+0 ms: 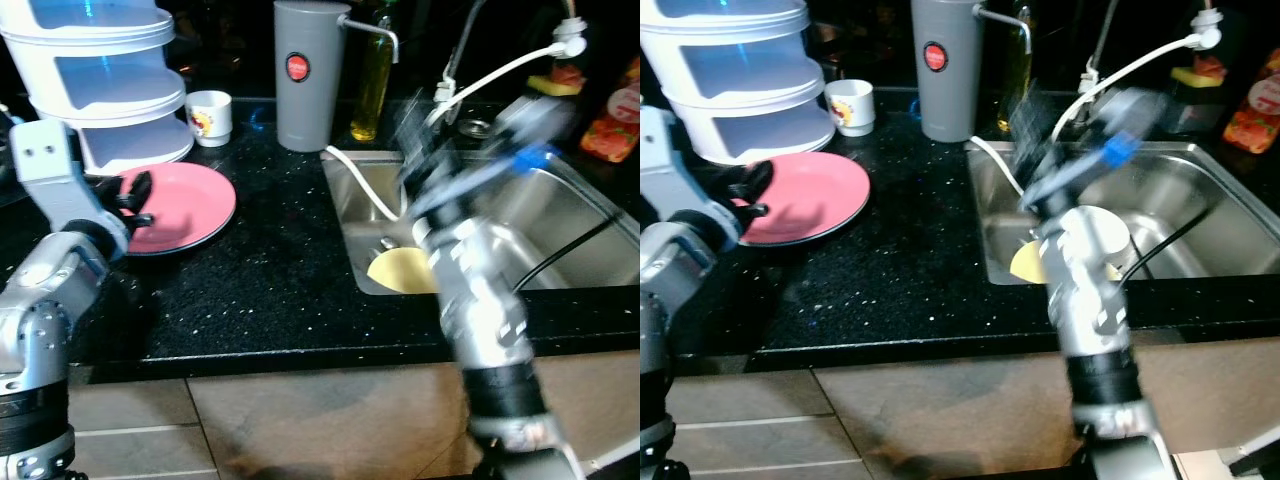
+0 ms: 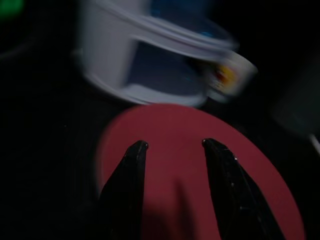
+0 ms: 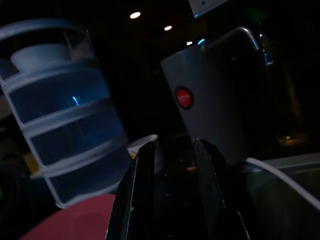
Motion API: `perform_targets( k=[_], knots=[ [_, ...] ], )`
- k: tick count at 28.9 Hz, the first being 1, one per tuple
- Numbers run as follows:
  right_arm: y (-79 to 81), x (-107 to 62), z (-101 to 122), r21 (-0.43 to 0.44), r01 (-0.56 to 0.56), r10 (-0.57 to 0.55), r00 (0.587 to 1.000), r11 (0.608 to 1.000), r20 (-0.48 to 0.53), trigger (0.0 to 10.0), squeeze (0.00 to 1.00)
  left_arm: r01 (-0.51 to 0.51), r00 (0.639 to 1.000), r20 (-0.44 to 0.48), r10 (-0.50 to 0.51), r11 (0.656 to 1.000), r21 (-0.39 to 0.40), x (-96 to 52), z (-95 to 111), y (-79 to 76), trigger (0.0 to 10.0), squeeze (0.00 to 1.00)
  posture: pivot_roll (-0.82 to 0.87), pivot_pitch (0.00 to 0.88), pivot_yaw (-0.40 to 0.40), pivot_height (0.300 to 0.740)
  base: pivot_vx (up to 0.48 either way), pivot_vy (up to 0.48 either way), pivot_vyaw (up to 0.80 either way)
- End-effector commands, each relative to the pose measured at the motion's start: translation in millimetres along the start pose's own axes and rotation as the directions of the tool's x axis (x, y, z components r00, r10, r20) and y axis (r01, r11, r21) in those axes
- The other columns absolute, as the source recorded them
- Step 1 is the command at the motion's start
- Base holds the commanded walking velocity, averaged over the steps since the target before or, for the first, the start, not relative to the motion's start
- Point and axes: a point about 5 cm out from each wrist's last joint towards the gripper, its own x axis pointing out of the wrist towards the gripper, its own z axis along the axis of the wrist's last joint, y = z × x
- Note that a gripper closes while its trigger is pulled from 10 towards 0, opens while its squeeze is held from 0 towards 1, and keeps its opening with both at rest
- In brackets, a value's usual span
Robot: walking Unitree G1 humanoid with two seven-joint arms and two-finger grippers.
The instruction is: Kitchen organization
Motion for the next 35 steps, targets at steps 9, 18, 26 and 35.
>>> perform_targets(
  k=[9, 18, 26, 35],
  knots=[
    [2.4, 4.3, 17, 0.007, -0.009, 0.009, 1.0, 1.0, 0.005, 10.0, 0.0, -0.255, 0.967, -0.115, 0.228, 0.881, -0.399, 24.8, -8, 18.7, 10.0, 0.0, 0.19, 0.006, -0.022, 0.74, 0.0, 0.0, 0.0],
    [4.1, 2.9, 17, 0.008, -0.004, 0.004, 1.0, 1.0, -0.003, 10.0, 0.0, -0.285, 0.954, -0.233, 0.188, 0.811, -0.511, 32.2, -26, 16.4, 10.0, 0.0, 0.18, 0.013, -0.024, 0.74, 0.0, 0.0, 0.0],
    [4.2, 2.8, 17, 0.008, -0.004, 0.004, 1.0, 1.0, -0.004, 10.0, 0.0, -0.305, 0.947, -0.251, 0.199, 0.798, -0.52, 32.4, -30, 17.8, 10.0, 0.0, 0.18, 0.013, -0.024, 0.74, 0.0, 0.0, 0.0],
    [3.4, 6.4, 18, 0.007, -0.01, 0.01, 1.0, 1.0, -0.016, 10.0, 0.0, -0.296, 0.919, -0.38, 0.102, 0.814, -0.499, 24.2, -64, 12.1, 6.0, 0.0, 0.19, 0.014, -0.046, 0.74, 0.0, 0.0, 0.0]
  ],
)
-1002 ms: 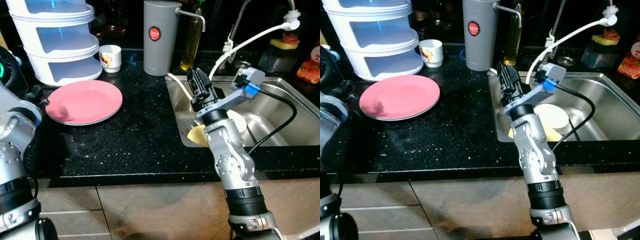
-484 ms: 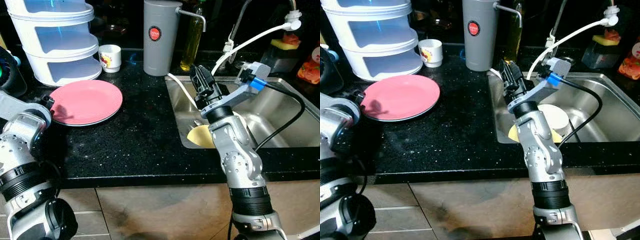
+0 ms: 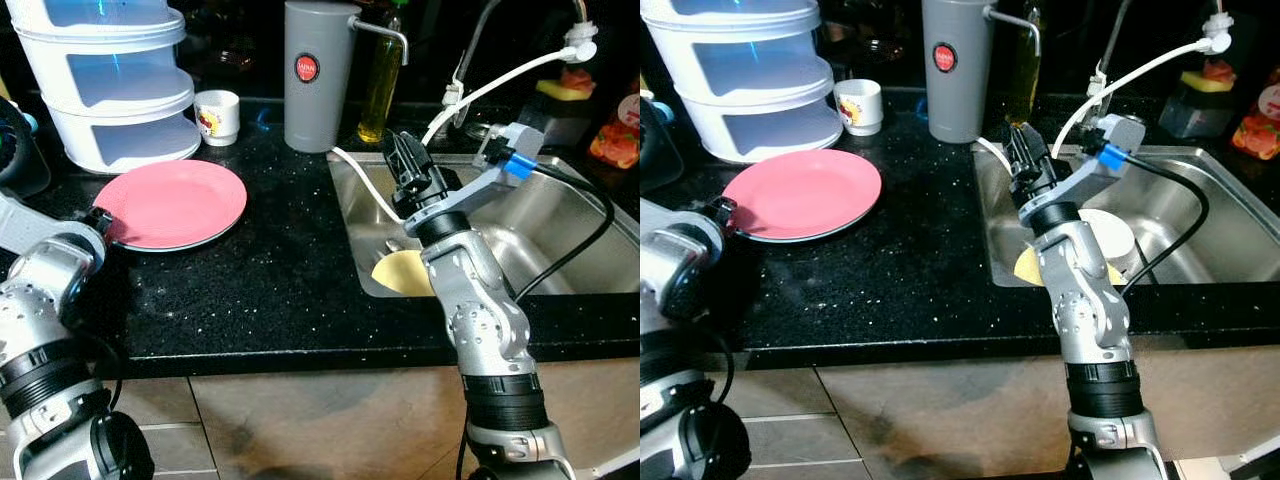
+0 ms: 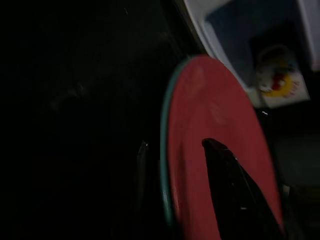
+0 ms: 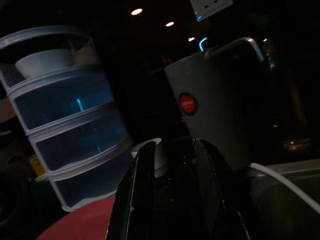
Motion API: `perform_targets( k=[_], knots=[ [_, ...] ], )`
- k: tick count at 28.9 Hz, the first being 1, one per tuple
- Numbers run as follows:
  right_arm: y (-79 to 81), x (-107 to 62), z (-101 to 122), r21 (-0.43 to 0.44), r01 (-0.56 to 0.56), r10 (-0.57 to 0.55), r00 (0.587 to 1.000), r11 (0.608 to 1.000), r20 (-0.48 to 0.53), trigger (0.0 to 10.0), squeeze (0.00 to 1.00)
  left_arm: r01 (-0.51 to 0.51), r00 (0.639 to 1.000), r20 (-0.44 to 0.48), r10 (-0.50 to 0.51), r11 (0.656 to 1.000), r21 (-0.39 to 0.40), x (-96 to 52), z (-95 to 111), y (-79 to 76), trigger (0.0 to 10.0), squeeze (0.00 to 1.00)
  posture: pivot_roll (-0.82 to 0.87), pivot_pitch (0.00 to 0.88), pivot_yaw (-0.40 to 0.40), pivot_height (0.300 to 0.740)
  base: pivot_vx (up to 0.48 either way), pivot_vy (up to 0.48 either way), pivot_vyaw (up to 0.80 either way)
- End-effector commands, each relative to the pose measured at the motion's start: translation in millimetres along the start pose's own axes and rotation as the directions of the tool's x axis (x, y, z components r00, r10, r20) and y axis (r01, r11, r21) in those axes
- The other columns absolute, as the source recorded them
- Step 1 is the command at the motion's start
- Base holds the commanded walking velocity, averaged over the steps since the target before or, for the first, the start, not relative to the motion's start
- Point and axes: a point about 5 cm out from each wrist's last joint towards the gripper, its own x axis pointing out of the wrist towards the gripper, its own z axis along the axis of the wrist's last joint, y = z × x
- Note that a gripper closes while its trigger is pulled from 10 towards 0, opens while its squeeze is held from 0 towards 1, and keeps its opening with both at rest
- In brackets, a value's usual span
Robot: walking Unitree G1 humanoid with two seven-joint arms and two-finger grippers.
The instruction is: Kitchen organization
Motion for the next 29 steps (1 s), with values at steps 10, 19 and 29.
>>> perform_targets(
  k=[10, 19, 29],
  knots=[
    [-0.3, 1.9, 8, -0.013, -0.005, 0.005, 1.0, 1.0, 0.01, 10.0, 0.0, 0.221, 0.974, -0.047, -0.223, 0.974, -0.052, -0.9, -15, -17.2, 0.0, 0.0, 0.18, 0.017, -0.049, 0.74, 0.0, 0.0, 0.0],
    [0.9, 6.8, 15, 0.162, -0.05, 0.047, 0.999, 0.986, 0.023, 10.0, 0.0, 0.694, 0.72, -0.065, -0.691, 0.719, 0.041, -55.4, -12, -69.0, 10.0, 0.0, 0.18, 0.021, -0.047, 0.74, 0.0, 0.0, 0.0],
    [4.0, 3.0, 22, 0.534, -0.191, 0.2, 0.979, 0.823, 0.041, 10.0, 0.0, 0.82, 0.571, -0.154, -0.806, 0.553, 0.149, -75.3, -26, -84.2, 10.0, 0.0, 0.18, 0.016, -0.045, 0.74, 0.0, 0.0, 0.0]
  ],
)
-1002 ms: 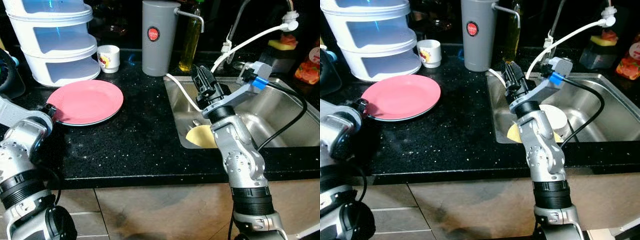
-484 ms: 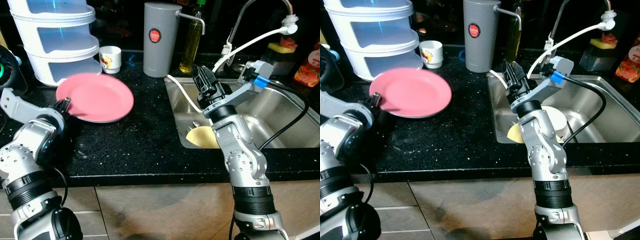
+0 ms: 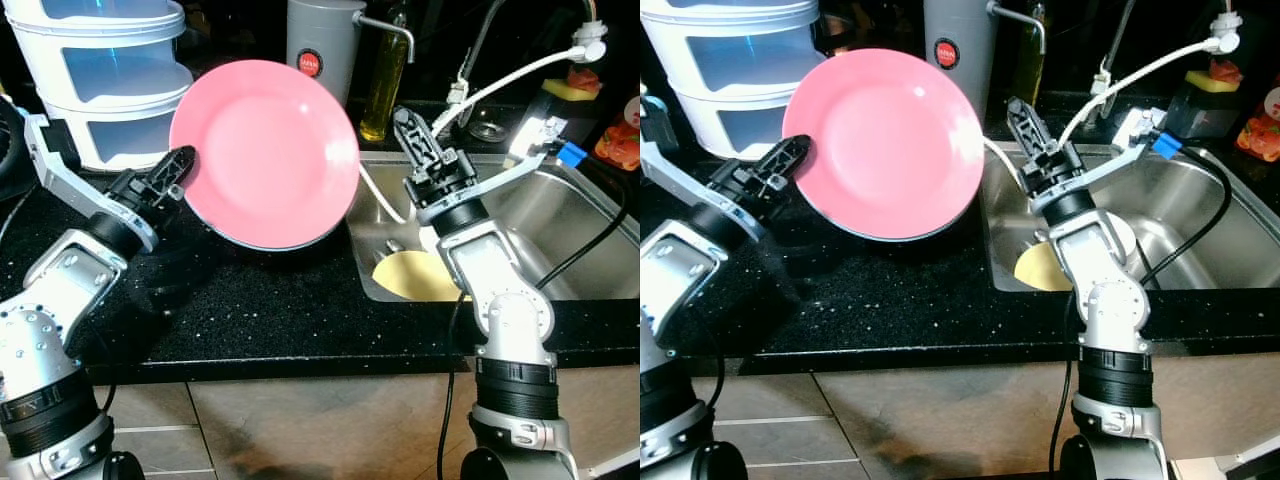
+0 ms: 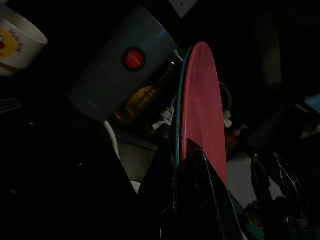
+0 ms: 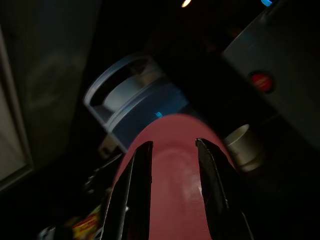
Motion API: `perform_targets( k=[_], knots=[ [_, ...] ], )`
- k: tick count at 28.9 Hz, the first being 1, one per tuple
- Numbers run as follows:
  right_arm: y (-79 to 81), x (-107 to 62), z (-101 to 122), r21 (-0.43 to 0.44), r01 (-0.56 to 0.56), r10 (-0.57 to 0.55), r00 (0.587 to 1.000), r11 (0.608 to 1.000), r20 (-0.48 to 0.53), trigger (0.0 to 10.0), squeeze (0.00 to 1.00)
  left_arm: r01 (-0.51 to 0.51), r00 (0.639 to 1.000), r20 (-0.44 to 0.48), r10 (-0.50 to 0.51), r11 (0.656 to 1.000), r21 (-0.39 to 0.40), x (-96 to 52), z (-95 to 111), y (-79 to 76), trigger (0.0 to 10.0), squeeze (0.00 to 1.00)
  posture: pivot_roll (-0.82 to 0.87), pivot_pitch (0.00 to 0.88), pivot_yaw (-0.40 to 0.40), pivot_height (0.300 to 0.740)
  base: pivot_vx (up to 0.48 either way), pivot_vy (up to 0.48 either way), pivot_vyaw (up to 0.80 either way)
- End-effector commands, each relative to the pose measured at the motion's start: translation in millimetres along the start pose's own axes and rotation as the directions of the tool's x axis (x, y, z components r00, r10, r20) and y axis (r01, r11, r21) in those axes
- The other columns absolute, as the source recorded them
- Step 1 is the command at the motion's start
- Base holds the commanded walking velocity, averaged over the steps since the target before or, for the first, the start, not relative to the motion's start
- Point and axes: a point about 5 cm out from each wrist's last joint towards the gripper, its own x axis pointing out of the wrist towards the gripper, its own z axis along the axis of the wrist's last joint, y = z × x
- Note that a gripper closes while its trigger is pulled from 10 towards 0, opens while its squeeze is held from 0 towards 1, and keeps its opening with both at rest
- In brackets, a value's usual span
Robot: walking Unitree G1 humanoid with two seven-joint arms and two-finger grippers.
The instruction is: Kitchen organization
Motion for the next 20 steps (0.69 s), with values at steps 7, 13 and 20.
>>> perform_targets(
  k=[7, 13, 20],
  knots=[
    [-8.8, -6.3, -6, -0.029, 0.035, -0.037, 0.996, 0.999, -0.083, 10.0, 0.0, 0.139, 0.989, 0.045, -0.14, 0.99, 0.036, 0.0, 11, -18.7, 10.0, 0.0, 0.17, 0.009, -0.042, 0.74, 0.0, 0.0, 0.0],
    [-17.7, -12.7, -12, -0.092, 0.048, -0.062, 0.987, 0.995, -0.151, 10.0, 0.0, 0.163, 0.984, 0.061, -0.165, 0.986, 0.032, -1.8, 17, -20.2, 10.0, 0.0, 0.17, 0.009, -0.042, 0.74, 0.0, 0.0, 0.0],
    [-18.6, -13.9, -11, -0.091, 0.046, -0.06, 0.987, 0.995, -0.152, 10.0, 0.0, 0.155, 0.986, 0.046, -0.158, 0.986, 0.055, -4.8, 17, -19.9, 10.0, 0.0, 0.18, 0.006, -0.043, 0.74, 0.0, 0.0, 0.0]
  ],
)
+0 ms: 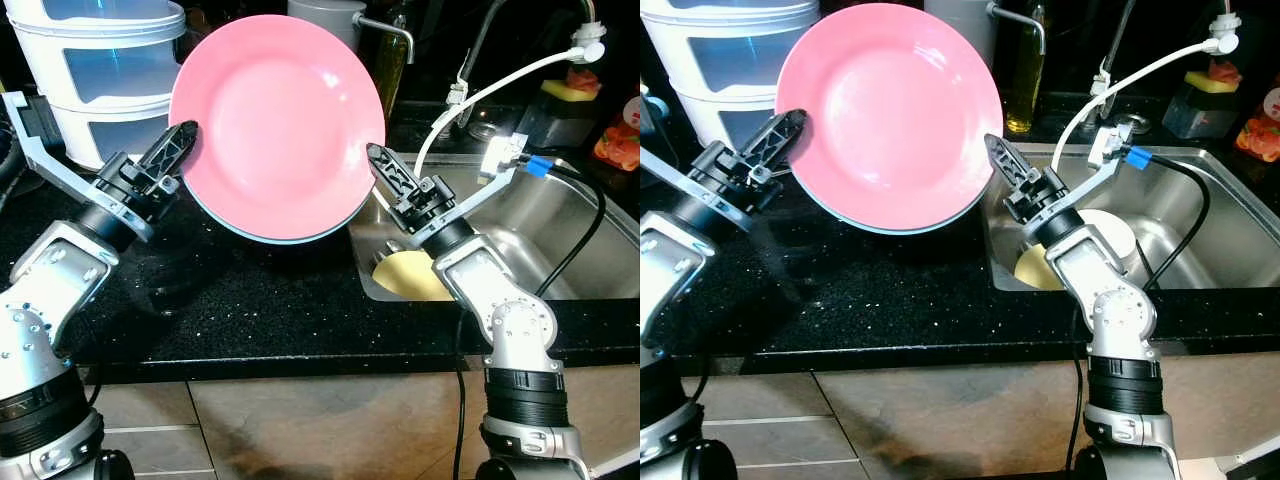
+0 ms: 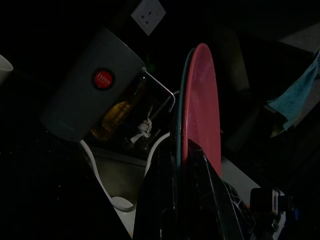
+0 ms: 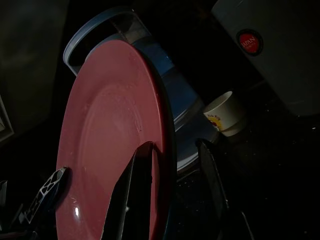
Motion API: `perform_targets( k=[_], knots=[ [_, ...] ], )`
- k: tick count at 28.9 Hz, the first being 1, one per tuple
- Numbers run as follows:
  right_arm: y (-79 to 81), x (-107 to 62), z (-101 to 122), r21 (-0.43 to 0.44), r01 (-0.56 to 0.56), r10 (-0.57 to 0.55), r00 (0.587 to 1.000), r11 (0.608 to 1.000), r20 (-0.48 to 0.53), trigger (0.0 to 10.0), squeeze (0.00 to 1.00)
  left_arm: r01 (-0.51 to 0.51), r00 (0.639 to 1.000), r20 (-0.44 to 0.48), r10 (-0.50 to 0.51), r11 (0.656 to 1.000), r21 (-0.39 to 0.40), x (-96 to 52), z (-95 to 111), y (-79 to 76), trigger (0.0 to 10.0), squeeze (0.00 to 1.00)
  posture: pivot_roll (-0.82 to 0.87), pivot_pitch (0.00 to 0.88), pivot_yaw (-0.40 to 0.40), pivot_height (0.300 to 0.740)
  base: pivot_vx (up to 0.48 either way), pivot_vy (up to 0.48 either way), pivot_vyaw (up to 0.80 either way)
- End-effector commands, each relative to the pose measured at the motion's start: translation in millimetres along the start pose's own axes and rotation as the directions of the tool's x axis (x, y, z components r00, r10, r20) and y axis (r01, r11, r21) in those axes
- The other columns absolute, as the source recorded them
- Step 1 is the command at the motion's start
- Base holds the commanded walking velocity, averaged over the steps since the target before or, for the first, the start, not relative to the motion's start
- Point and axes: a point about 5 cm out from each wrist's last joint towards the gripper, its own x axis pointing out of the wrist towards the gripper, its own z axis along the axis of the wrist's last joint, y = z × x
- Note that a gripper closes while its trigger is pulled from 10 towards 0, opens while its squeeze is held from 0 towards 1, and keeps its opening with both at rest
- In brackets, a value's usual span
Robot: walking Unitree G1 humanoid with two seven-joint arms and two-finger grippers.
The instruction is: Kitchen organization
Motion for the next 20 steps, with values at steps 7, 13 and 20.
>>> perform_targets(
  k=[7, 13, 20],
  knots=[
    [-2.0, -3.2, 18, 0.001, -0.009, 0.009, 0.997, 1.0, 0.073, 10.0, 0.0, 0.019, 1.0, -0.007, -0.019, 0.999, 0.028, -2.0, 2, -2.6, 10.0, 0.0, 0.18, 0.011, -0.043, 0.74, 0.0, 0.0, 0.0],
    [3.0, -6.6, 29, 0.045, -0.07, 0.063, 0.989, 0.997, 0.137, 10.0, 0.0, -0.003, 1.0, -0.009, 0.003, 0.999, 0.034, -3.5, 1, 0.9, 10.0, 0.0, 0.18, 0.011, -0.043, 0.74, 0.0, 0.0, 0.0],
    [3.5, -7.0, 24, 0.072, -0.083, 0.074, 0.991, 0.994, 0.113, 10.0, 0.0, 0.006, 1.0, -0.006, -0.006, 0.999, 0.031, -3.2, 2, 0.0, 10.0, 0.0, 0.18, 0.018, -0.043, 0.74, 0.0, 0.0, 0.0]
  ],
)
